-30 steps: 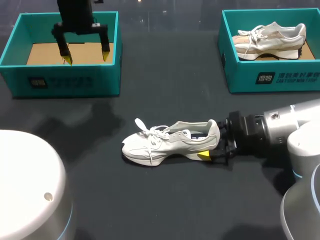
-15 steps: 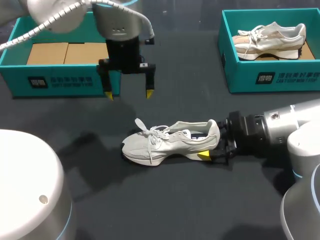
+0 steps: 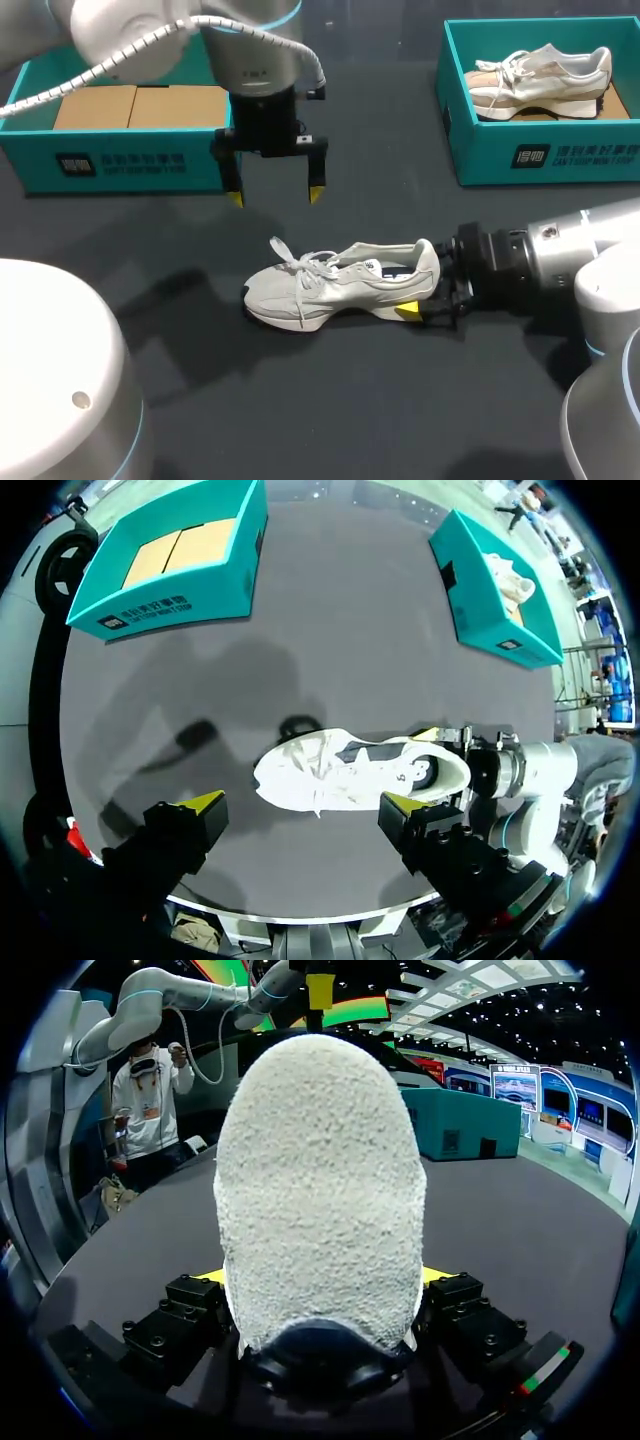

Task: Take the shoe out of the shoebox, open the shoe tongue, remove and reinsert the insole, then place the shoe into the shoebox

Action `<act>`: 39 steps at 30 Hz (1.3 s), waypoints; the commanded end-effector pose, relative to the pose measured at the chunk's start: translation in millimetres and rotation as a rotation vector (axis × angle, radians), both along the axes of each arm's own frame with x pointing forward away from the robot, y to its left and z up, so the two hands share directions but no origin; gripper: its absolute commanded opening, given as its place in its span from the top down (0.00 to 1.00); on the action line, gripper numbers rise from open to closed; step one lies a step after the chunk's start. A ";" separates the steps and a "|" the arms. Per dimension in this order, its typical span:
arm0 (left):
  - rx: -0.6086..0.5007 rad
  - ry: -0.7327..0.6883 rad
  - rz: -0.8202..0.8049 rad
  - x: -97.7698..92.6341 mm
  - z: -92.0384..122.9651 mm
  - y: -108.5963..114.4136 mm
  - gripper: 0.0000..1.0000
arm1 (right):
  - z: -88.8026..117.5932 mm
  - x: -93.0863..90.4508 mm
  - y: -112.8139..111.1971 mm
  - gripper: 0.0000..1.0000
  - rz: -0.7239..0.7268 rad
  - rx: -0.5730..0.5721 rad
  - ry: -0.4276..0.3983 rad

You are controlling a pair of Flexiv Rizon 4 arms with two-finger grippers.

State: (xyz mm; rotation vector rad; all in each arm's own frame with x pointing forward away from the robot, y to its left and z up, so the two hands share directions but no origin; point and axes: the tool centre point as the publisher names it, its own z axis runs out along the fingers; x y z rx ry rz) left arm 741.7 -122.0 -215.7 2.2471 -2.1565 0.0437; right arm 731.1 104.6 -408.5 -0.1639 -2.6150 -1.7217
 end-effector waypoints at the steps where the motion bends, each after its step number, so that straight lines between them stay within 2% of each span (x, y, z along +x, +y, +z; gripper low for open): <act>1: 0.001 -0.008 -0.040 -14.3 -15.7 -21.7 0.00 | 0.9 -0.2 1.2 1.00 -0.002 -0.006 0.001; 5: 0.012 0.016 -0.083 -23.8 -27.2 -47.4 0.00 | 0.9 -0.2 1.2 1.00 -0.002 -0.006 0.001; 11: 0.010 0.043 -0.137 -28.6 -33.5 -72.8 0.00 | 0.9 -0.2 1.2 1.00 -0.002 -0.006 0.001; 21: 0.010 0.043 -0.137 -28.6 -33.5 -72.8 0.00 | 0.9 -0.2 1.2 1.00 -0.002 -0.006 0.001; 25: 0.063 0.078 -0.117 -23.9 -52.6 -90.7 0.00 | 0.9 -0.2 1.2 1.00 -0.002 -0.006 0.001; 39: 0.224 0.140 -0.094 -23.9 -85.1 -128.1 0.00 | 0.9 -0.2 1.2 1.00 -0.002 -0.006 0.001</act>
